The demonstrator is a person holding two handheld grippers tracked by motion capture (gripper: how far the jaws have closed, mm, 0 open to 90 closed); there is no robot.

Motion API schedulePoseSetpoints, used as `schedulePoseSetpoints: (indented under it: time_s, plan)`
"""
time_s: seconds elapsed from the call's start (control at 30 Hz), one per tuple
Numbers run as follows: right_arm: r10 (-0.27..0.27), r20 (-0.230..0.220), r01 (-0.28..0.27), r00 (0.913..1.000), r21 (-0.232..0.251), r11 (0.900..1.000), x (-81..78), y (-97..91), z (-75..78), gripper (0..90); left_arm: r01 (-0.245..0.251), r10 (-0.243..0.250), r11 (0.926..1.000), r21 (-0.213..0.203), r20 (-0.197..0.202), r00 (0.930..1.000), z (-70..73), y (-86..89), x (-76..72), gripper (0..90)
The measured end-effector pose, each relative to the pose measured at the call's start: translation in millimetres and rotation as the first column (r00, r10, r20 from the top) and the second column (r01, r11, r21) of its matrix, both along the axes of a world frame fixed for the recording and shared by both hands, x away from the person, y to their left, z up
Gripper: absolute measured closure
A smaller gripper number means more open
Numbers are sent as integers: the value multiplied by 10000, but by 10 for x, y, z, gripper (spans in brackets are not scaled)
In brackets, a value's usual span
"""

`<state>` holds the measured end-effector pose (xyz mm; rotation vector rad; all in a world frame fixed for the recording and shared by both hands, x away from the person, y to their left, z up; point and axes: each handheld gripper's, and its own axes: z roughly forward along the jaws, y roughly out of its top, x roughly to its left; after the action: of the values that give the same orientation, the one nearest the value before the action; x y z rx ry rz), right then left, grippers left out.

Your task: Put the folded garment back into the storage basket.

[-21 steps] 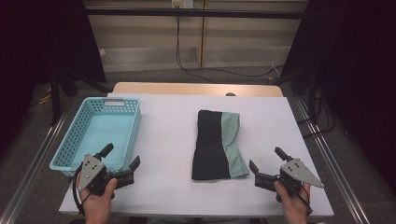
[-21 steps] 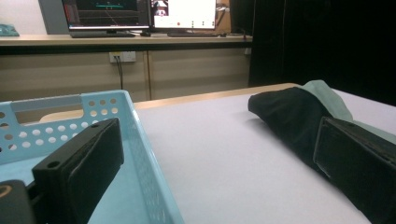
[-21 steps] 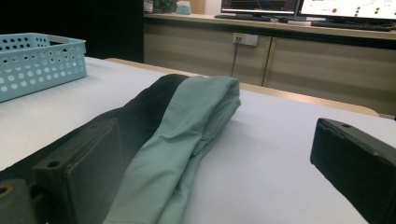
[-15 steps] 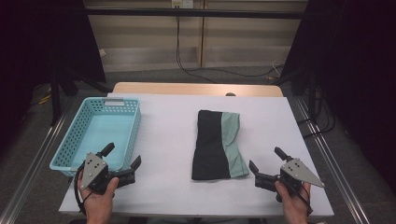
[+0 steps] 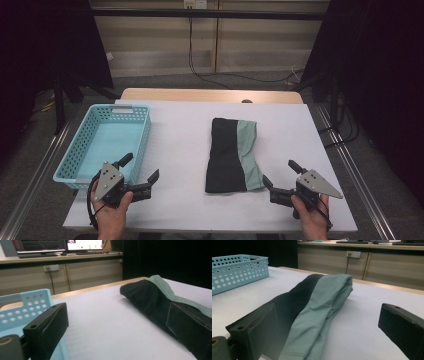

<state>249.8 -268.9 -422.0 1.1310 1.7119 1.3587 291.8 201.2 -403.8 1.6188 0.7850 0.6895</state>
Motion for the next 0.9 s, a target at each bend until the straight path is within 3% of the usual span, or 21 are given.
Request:
schedulePoseSetpoints:
  time_s: [0.1, 0.13, 0.17, 0.3, 0.37, 0.43, 0.53, 0.57, 0.67, 0.8, 0.83, 0.9]
  plan:
    - [108, -36, -108, 9999, 2, 9999, 7, 21, -5, 14, 197, -200, 9997, -160, -237, 9995, 3, -32, 23, 56]
    - [118, -86, -118, 9999, -18, 9999, 9, 26, -7, 14, 241, -235, 9995, 186, -287, 9993, 15, -54, 40, 58]
    - [150, -140, -150, 9998, -4, 9999, 9, 30, -10, 14, 282, -282, 9996, -17, -361, 9990, 15, -84, 46, 58]
    - [134, -276, -136, 9995, -71, 9999, 6, 42, -22, 8, 638, -638, 9980, -1, -477, 9968, 39, -138, 74, 56]
    - [225, -369, -230, 9991, -129, 9997, 6, 54, -29, 0, 1218, -1212, 9925, 66, -570, 9910, 67, -219, 118, 56]
    - [230, -495, -233, 9985, -53, 9997, 13, 74, -27, 3, 1449, -1435, 9891, 263, -502, 9884, 76, -279, 156, 56]
    - [147, -536, -150, 9985, -57, 9999, 0, 100, -13, 2, 1626, -1619, 9866, 104, -487, 9856, 76, -338, 180, 56]
    - [200, -534, -202, 9984, -22, 9998, -12, 106, -9, 3, 1876, -1863, 9819, 269, -430, 9815, 77, -381, 201, 57]
    - [190, -508, -198, 9985, -145, 9997, -22, 107, -3, 13, 1947, -1929, 9798, 450, -399, 9804, 74, -433, 220, 56]
    - [445, -946, -470, 9945, -249, 9986, 6, 111, 1, 33, 2205, -2184, 9741, 501, -453, 9748, 75, -525, 266, 56]
    - [480, -1074, -504, 9931, -203, 9985, 17, 116, 3, 34, 2246, -2234, 9742, 242, -437, 9737, 70, -559, 276, 56]
    - [624, -1269, -652, 9899, -175, 9977, 48, 121, 12, 34, 2479, -2448, 9675, 494, -612, 9676, 72, -599, 341, 56]
